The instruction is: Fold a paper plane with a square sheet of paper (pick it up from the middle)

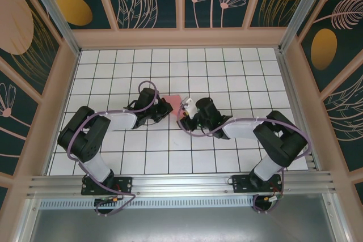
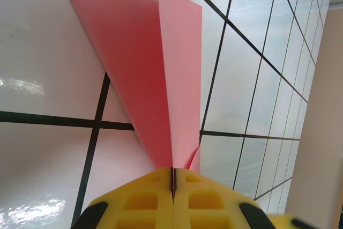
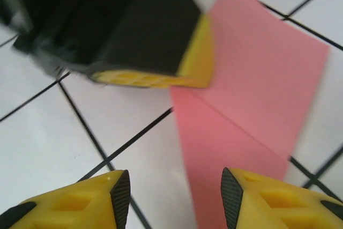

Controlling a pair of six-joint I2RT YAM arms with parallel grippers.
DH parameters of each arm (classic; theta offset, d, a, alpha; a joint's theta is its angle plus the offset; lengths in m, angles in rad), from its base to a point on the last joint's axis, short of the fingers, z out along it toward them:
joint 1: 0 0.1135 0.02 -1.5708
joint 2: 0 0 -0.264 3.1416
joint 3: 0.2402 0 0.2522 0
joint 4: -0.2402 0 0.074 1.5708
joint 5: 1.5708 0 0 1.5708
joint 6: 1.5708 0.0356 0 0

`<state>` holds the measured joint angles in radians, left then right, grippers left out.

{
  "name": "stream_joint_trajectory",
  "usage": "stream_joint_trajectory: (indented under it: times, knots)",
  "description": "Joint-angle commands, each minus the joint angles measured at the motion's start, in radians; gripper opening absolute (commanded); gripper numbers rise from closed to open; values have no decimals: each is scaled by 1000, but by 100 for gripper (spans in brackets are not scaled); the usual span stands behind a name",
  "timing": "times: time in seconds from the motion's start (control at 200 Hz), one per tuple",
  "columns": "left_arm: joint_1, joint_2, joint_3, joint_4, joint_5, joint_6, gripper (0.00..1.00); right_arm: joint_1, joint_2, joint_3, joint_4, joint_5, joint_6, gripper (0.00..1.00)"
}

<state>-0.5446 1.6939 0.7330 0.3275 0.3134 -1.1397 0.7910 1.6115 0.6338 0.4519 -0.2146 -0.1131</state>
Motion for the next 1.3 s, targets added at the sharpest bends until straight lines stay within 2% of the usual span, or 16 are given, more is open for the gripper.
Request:
stream_joint_trajectory:
  times: [0.0,0.325,0.4,0.721,0.846,0.951,1.091,1.291]
  knots:
    - [-6,-13,0,-24,-4,-20,3,17,48,-4,121,66,-143,50]
    - [-6,-13,5,-29,-2,-26,3,55,180,14,245,224,-230,41]
    - [-6,-11,5,-30,0,-27,3,57,199,25,263,225,-240,36]
    - [-6,-12,11,-44,-5,-23,6,67,227,28,296,206,-249,31]
    - [-6,-15,17,-60,-13,-17,8,65,228,33,277,195,-248,21]
    - [-5,-31,29,-92,-31,1,16,65,221,39,251,180,-240,15]
    - [11,-79,58,-168,-84,53,31,57,198,49,187,137,-202,10]
    - [71,-168,34,-220,-143,87,44,22,153,63,100,16,-75,9]
